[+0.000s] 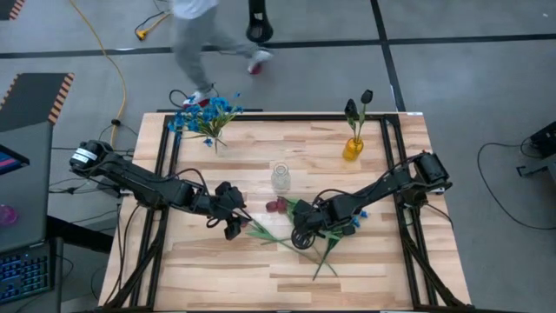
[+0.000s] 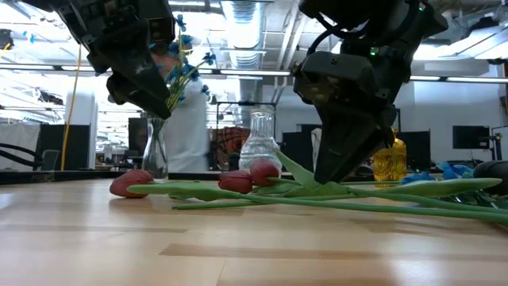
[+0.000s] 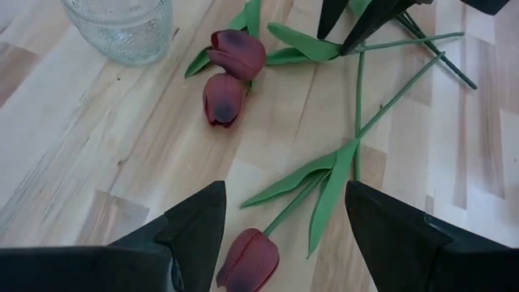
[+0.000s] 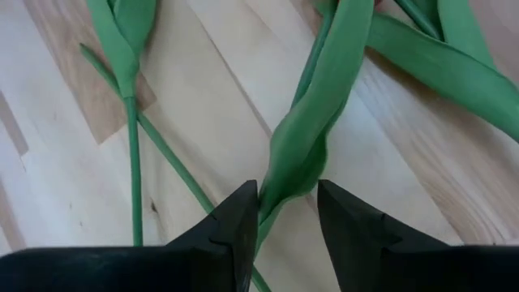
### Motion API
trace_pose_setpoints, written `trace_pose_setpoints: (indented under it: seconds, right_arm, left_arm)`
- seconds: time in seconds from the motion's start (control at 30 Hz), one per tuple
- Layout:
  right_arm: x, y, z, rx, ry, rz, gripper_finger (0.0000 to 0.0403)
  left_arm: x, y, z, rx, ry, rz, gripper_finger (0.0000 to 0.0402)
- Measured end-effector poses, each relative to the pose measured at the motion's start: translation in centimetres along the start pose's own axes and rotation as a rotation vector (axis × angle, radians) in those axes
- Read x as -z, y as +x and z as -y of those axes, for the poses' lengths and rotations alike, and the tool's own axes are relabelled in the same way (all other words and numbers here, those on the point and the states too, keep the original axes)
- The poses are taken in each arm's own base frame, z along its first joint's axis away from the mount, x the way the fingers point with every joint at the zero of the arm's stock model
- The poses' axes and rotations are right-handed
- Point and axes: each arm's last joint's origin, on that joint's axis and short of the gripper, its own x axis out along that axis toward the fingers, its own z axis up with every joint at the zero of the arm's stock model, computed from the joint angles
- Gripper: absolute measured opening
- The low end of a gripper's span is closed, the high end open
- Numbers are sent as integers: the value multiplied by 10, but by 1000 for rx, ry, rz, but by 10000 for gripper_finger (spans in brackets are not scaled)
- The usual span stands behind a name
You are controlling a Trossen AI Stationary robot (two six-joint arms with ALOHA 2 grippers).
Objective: Sort flowers into vase by color
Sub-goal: Put the red flower into the bottom transparent vase
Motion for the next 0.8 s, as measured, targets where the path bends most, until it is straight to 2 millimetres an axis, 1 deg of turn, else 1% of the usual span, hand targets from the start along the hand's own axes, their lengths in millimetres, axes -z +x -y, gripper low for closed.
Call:
trace_pose_setpoints:
  seconds: [0.37,0.53,0.8]
  right_arm:
    - [10,-2,-8,-14,-31,-9,147]
    - [13,1,-4,-3,-32,-18,147]
    - [11,1,-6,-24,-29,-1,146]
  left_arm:
    - [0,0,0,0,0,0,242]
    - [0,0,0,0,0,0,242]
    - [0,0,0,0,0,0,242]
